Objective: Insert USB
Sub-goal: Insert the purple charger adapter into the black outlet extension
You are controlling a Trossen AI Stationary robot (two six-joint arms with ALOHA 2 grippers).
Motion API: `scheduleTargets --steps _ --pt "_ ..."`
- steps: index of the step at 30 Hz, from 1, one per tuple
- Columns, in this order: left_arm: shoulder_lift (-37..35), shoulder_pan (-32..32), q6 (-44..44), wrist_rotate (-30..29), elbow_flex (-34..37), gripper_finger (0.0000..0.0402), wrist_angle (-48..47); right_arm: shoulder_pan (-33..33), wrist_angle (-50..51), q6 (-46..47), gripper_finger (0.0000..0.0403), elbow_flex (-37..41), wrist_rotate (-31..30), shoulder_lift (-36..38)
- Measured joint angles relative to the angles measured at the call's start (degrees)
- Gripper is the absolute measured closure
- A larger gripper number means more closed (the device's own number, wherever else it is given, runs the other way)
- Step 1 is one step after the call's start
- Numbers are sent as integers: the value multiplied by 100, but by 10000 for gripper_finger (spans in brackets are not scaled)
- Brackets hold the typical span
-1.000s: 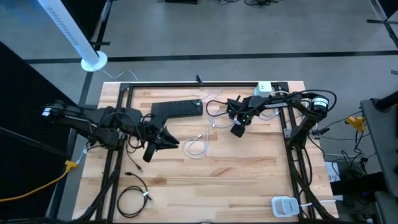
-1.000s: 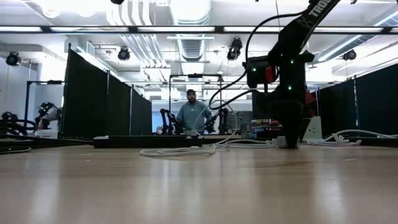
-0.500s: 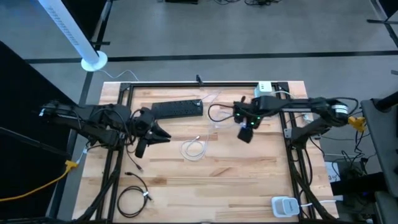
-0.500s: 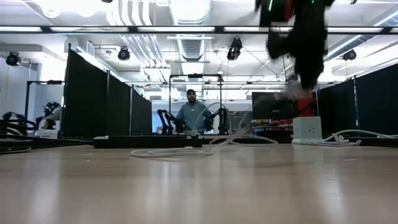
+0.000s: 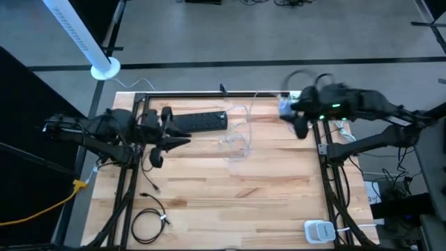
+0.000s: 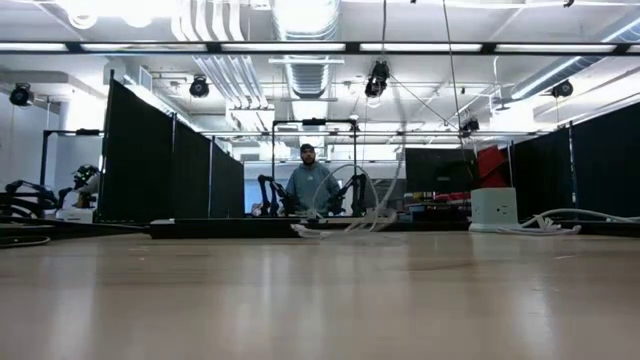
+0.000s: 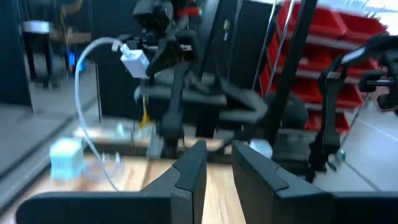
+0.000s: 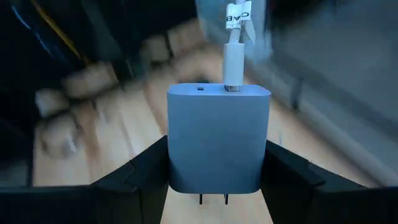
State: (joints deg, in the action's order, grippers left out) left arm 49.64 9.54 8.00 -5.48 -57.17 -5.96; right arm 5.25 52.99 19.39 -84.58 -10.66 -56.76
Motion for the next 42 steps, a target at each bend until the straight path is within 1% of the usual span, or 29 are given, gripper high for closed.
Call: scheduleTargets --steps 5,10,14,17,20,23,25,29,32,34,37,42 --pt "-156 0 -110 0 -11 338 96 -2 -1547 -761 208 18 -7 348" --pt "-226 0 -110 -49 -11 338 62 0 -2870 -1282 208 20 76 366" --pt "-257 0 -202 -242 -11 338 60 0 -3988 -1464 208 20 617 198" --pt "-273 -1 -325 -414 -11 338 57 0 -4790 -1494 208 21 1132 -44" --pt "-292 -7 -427 -588 -11 338 75 0 -5268 -1609 208 20 1327 -370" --pt "-292 -18 -451 -608 -11 338 117 18 -5289 -1796 208 22 1353 -735" --pt "-286 -19 -454 -608 -11 338 255 90 -5285 -1762 208 26 1361 -1015" --pt "-202 -44 -499 -610 -11 336 872 195 -5350 -1516 208 -50 1375 -1611" --pt "-80 -44 -706 -603 -11 323 1248 239 -5406 -1286 208 -318 1655 -2085" --pt "-5 -44 -757 -603 -11 304 1384 230 -5410 -1170 208 -552 1998 -2381" --pt "123 -76 -755 -603 -24 262 1542 224 -5270 -1118 208 -923 2446 -2772" --pt "312 -79 -755 -597 -115 187 1674 231 -4678 -1186 208 -1486 2414 -3222"
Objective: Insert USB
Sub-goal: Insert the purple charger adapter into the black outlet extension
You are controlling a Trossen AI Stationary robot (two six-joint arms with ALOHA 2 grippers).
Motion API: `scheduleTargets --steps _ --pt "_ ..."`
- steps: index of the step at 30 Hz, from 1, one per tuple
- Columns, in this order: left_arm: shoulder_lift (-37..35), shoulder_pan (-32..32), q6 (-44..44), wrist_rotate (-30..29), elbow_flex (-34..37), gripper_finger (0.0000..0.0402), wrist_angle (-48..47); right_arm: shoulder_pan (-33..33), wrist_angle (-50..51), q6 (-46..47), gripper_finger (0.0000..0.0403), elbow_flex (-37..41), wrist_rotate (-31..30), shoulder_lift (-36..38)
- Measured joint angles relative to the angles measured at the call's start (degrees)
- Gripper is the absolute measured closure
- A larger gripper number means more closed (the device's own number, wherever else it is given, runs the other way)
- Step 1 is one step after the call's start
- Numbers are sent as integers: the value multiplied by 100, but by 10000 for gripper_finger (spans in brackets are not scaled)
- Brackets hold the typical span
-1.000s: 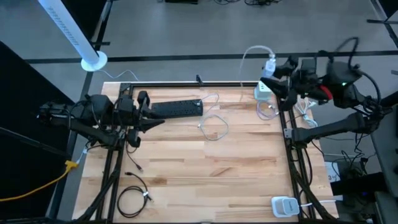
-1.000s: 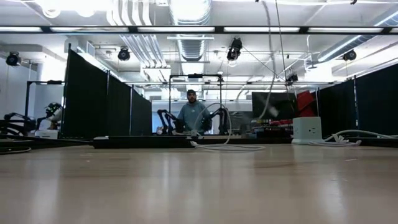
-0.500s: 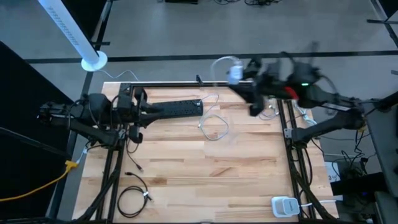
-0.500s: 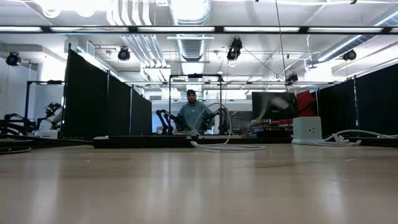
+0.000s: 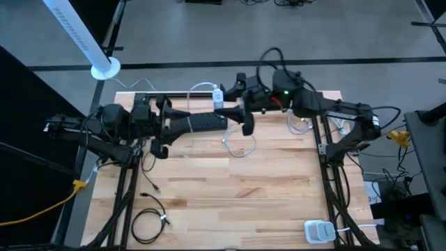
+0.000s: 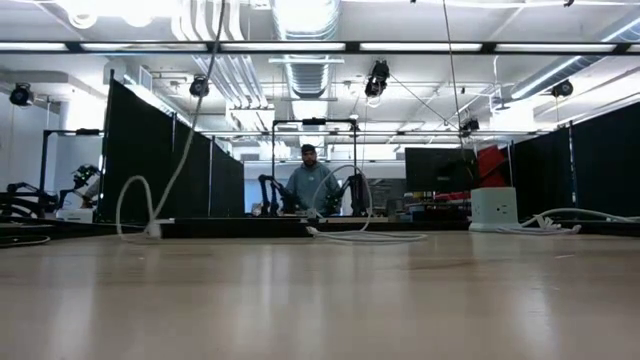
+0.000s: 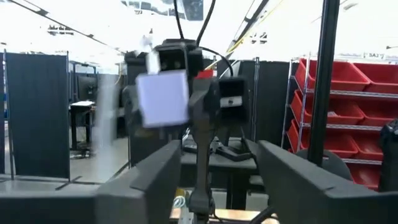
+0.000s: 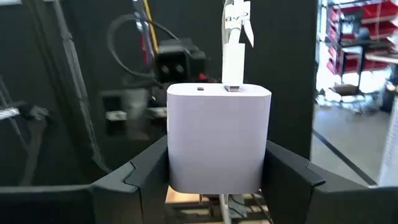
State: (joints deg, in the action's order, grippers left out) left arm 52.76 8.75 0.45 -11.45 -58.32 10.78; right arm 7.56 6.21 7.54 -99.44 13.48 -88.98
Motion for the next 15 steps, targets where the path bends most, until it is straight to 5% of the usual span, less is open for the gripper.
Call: scheduleTargets --steps 4,8,15 --pt "26 3 -45 180 -125 151 6 -1 414 -153 208 -350 -39 -208" --pt "2 4 -44 120 -283 144 -10 -6 849 -343 208 -489 -742 -267" --pt "248 -1 150 -1038 -370 172 -36 -134 1345 -745 208 -518 -2100 -372"
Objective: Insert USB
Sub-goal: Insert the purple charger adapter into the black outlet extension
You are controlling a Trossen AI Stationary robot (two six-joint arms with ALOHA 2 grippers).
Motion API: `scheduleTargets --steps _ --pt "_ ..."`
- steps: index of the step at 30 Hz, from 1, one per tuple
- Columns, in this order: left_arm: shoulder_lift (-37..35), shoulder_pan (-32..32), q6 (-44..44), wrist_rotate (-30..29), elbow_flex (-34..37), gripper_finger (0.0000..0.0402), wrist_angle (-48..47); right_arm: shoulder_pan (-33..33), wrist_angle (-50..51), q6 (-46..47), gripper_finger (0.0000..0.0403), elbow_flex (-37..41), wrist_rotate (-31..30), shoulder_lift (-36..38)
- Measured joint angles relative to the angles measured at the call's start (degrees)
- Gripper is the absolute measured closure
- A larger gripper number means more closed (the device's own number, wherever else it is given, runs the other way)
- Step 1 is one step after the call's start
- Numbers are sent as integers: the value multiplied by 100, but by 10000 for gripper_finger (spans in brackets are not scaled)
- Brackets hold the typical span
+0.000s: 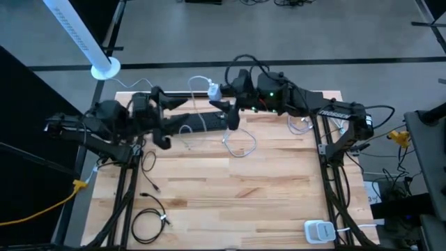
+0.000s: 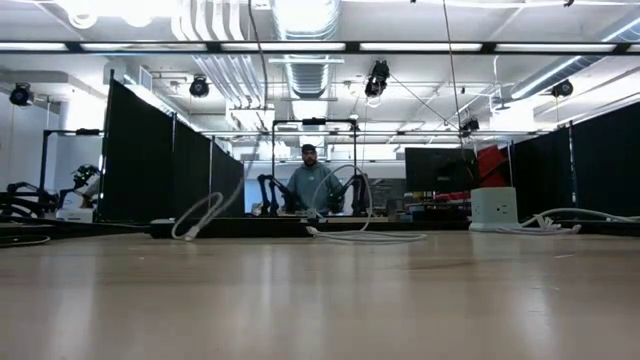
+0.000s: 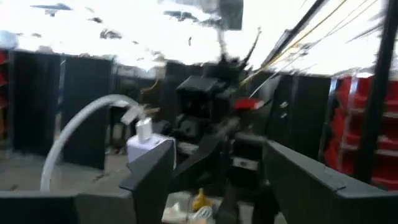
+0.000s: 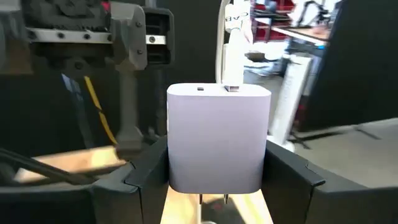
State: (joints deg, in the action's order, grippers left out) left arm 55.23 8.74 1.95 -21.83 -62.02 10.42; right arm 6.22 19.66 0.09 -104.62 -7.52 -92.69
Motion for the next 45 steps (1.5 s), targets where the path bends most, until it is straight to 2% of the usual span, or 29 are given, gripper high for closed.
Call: scheduleTargets --steps 10,21,26,30,35,39,45 --pt "476 5 49 -611 0 231 43 -252 358 -1003 208 0 -1315 -23" --pt "649 5 50 -652 -4 283 58 -258 704 -2016 208 0 -1776 -146" --pt "818 5 51 -1240 -2 296 -220 -258 704 -2576 208 1 -2106 -211" --pt "927 -1 58 -1451 -2 287 -240 -258 714 -2666 208 2 -2118 -213" --pt "1036 -69 433 -1778 -2 251 -195 -260 751 -3225 208 2 -2359 -263" --pt "1200 -214 737 -1818 -2 215 -187 -260 752 -3938 208 2 -2715 -374" --pt "1441 -429 805 -1821 -2 178 -181 -301 711 -4607 208 2 -2866 -527"
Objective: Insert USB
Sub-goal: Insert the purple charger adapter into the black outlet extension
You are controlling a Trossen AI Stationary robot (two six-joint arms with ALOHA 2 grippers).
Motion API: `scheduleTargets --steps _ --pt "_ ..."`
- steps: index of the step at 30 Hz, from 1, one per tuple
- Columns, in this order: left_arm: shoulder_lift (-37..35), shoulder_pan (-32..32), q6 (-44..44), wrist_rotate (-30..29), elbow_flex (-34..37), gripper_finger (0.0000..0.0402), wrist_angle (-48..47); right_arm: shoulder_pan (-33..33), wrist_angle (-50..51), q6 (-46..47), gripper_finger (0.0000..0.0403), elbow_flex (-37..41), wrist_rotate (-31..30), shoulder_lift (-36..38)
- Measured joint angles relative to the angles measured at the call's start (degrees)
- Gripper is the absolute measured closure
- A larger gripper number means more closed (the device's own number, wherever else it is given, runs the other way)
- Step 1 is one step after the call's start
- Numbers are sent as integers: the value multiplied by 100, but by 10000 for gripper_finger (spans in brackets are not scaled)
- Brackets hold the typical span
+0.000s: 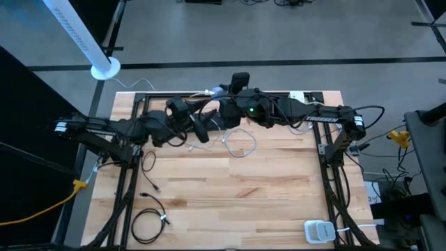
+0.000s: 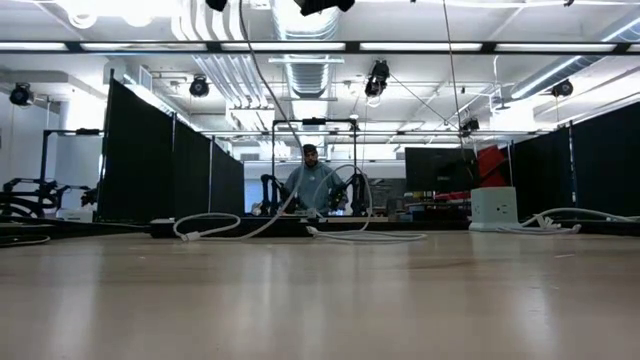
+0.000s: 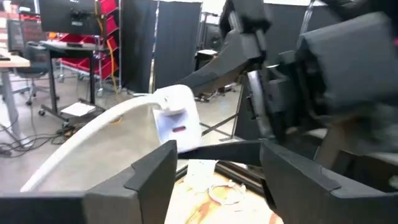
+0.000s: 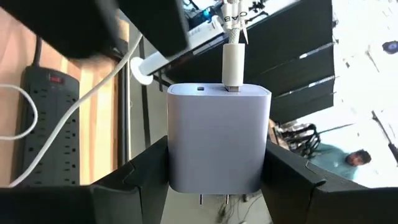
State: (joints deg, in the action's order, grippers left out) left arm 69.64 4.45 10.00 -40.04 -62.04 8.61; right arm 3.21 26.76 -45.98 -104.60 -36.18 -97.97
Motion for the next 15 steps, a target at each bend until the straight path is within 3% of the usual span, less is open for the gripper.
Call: scheduleTargets --steps 15 --pt "292 -330 106 -93 0 191 138 -207 -120 -361 208 2 20 -18"
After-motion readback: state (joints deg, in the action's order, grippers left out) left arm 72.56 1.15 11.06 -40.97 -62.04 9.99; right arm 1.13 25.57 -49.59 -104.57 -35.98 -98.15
